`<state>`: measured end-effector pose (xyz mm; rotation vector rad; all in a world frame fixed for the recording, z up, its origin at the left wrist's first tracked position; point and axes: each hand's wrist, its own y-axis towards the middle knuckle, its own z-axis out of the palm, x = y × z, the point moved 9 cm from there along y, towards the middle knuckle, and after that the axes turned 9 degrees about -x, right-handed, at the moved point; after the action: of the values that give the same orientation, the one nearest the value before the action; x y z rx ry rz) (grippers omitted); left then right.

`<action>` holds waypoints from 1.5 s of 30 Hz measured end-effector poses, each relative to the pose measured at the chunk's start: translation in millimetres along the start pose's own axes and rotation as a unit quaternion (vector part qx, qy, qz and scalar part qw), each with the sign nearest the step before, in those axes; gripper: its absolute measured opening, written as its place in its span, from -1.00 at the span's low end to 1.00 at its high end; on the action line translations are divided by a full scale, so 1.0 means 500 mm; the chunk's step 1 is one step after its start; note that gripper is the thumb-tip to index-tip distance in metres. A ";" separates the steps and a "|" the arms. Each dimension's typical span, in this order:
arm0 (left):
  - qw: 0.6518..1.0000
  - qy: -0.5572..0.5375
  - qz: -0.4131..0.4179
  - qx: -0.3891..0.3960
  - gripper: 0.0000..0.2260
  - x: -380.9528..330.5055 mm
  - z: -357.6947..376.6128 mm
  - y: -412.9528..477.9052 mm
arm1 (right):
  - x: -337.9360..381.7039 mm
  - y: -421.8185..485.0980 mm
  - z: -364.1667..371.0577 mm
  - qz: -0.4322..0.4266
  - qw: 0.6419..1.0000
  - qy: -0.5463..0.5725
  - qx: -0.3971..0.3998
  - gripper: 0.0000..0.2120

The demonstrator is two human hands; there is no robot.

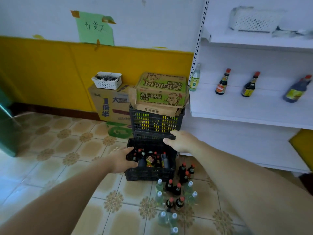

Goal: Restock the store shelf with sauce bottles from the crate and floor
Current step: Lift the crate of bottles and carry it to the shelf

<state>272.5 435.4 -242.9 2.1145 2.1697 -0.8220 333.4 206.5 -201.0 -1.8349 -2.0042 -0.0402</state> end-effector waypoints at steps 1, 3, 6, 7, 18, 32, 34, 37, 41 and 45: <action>1.000 -0.005 -0.006 0.009 -0.24 0.007 -0.001 0.028 | -0.004 0.031 0.004 0.006 1.000 0.003 0.007 -0.27; 1.000 0.000 -0.014 0.024 -0.24 0.022 -0.006 0.080 | -0.011 0.090 0.010 0.018 1.000 0.006 0.021 -0.27; 0.999 -0.006 -0.025 0.026 -0.24 0.041 -0.022 0.149 | -0.017 0.173 0.010 0.029 0.999 0.017 0.028 -0.27; 0.999 -0.015 -0.031 0.025 -0.24 0.049 -0.027 0.171 | -0.019 0.198 0.011 0.032 0.999 0.018 0.028 -0.27; 0.999 -0.021 -0.030 0.039 -0.28 0.175 -0.029 0.456 | -0.061 0.432 0.100 0.139 0.987 0.072 0.028 -0.27; 0.988 0.002 -0.025 0.154 -0.31 0.419 0.191 0.865 | -0.206 0.728 0.455 0.266 0.956 0.099 0.074 -0.43; 0.987 -0.011 -0.040 0.153 -0.32 0.443 0.268 0.923 | -0.241 0.780 0.511 0.262 0.957 0.109 0.063 -0.27; 0.986 -0.019 -0.086 0.141 -0.33 0.492 0.401 1.000 | -0.296 0.849 0.606 0.254 0.959 0.106 0.067 -0.31; 0.984 -0.007 -0.139 0.114 -0.30 0.559 0.547 1.079 | -0.398 0.926 0.736 0.260 0.960 0.085 0.063 -0.38; 0.980 -0.035 -0.174 0.085 -0.28 0.608 0.647 1.122 | -0.468 0.972 0.842 0.261 0.961 0.064 0.059 -0.38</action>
<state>653.5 575.9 -831.9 1.7555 2.5555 -1.1209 688.5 173.5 -784.9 -2.1585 -1.3558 0.1098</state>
